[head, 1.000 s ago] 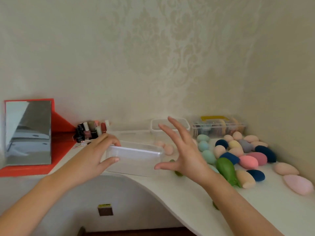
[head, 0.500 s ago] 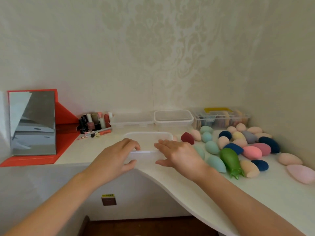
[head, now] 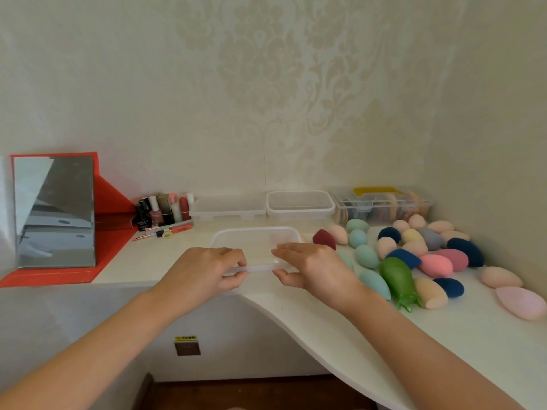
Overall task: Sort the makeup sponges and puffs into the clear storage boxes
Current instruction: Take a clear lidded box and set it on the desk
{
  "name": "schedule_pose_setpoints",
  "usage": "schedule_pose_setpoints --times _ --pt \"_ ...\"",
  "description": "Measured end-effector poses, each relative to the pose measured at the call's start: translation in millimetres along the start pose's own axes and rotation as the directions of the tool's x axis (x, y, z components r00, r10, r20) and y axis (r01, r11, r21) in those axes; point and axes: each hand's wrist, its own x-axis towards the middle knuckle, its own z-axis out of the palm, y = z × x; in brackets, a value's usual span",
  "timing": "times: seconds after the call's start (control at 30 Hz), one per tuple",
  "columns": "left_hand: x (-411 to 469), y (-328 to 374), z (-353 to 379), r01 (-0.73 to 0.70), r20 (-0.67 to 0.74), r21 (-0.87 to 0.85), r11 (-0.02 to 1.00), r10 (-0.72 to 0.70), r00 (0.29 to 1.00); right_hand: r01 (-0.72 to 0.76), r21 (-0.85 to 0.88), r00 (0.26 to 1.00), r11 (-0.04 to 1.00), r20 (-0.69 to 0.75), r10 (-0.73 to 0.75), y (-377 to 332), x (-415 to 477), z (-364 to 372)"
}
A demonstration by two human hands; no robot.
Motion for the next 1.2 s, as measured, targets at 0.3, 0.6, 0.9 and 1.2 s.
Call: schedule_pose_setpoints --times 0.3,0.6,0.9,1.2 --pt "21 -3 -9 0.259 -0.091 -0.177 0.95 -0.278 0.956 -0.344 0.085 0.921 0.935 -0.16 0.354 3 -1 -4" --pt "76 -48 -5 0.496 -0.192 -0.487 0.719 -0.642 0.742 -0.398 0.136 0.917 0.907 0.087 0.389 7 -4 -3" --pt "65 -112 64 0.721 0.084 -0.662 0.206 -0.935 0.344 -0.414 0.146 0.909 0.899 0.114 0.4 12 -2 -5" --pt "42 -111 83 0.648 0.42 -0.716 -0.261 -0.902 0.101 -0.409 0.149 0.91 0.9 0.132 0.392 14 0 -8"
